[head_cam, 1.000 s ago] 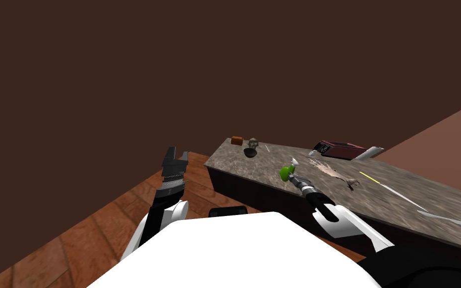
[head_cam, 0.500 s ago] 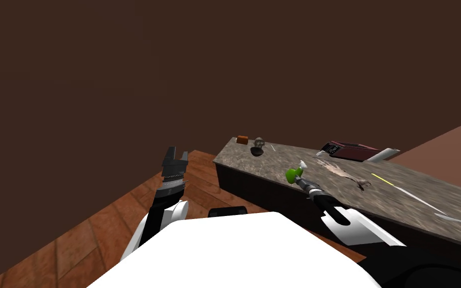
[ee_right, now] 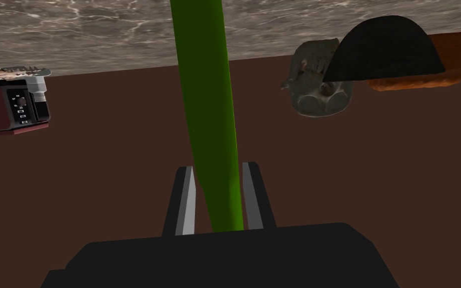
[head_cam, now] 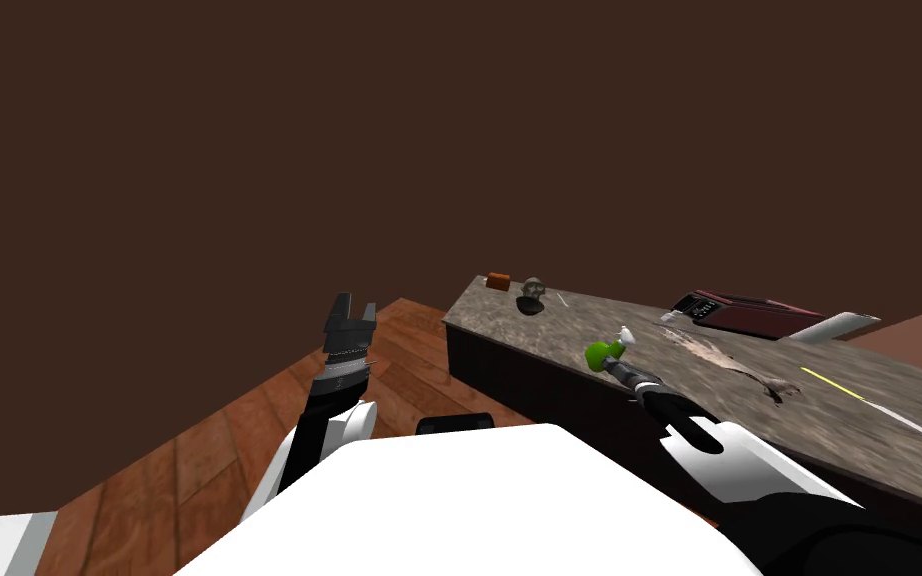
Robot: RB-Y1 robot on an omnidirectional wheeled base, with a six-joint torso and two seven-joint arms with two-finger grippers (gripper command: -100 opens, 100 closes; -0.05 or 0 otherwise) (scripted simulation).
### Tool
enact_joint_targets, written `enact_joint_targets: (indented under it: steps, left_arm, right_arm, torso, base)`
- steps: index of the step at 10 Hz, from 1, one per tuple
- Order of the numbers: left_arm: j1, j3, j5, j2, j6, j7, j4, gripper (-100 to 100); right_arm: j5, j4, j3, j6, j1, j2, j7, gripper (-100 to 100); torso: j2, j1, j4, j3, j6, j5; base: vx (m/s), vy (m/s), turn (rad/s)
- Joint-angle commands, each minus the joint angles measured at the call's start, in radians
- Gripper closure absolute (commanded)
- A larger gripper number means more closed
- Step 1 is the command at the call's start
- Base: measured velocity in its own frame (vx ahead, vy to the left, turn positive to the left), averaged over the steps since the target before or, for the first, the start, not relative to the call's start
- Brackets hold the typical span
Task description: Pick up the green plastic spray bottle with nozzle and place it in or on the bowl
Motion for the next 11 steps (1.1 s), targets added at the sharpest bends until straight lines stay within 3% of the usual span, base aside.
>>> enact_joint_targets:
  steps: [1, 5, 8, 11]
  left_arm:
    - [0.000, 0.000, 0.000, 0.000, 0.000, 0.000, 0.000, 0]
    - [0.000, 0.000, 0.000, 0.000, 0.000, 0.000, 0.000, 0]
    - [0.000, 0.000, 0.000, 0.000, 0.000, 0.000, 0.000, 0]
    - [0.000, 0.000, 0.000, 0.000, 0.000, 0.000, 0.000, 0]
  right_arm:
    - [-0.025, 0.004, -0.022, 0.032, 0.021, -0.022, -0.013, 100]
    - [-0.065, -0.010, -0.074, 0.104, 0.060, -0.070, -0.036, 100]
    - [-0.090, -0.019, -0.112, 0.151, 0.073, -0.102, -0.048, 100]
    - [-0.126, -0.027, -0.174, 0.222, 0.078, -0.149, -0.063, 100]
  torso:
    - [0.000, 0.000, 0.000, 0.000, 0.000, 0.000]
    - [-0.004, -0.002, -0.001, -0.002, -0.001, 0.001]
    - [-0.005, -0.008, -0.001, -0.003, -0.002, -0.001]
    - [-0.010, -0.010, -0.002, -0.006, -0.003, -0.001]
  base:
    - [-0.011, 0.116, 0.249]
    - [0.039, 0.087, 0.210]
    - [0.061, 0.001, 0.198]
    - [0.110, -0.043, 0.309]
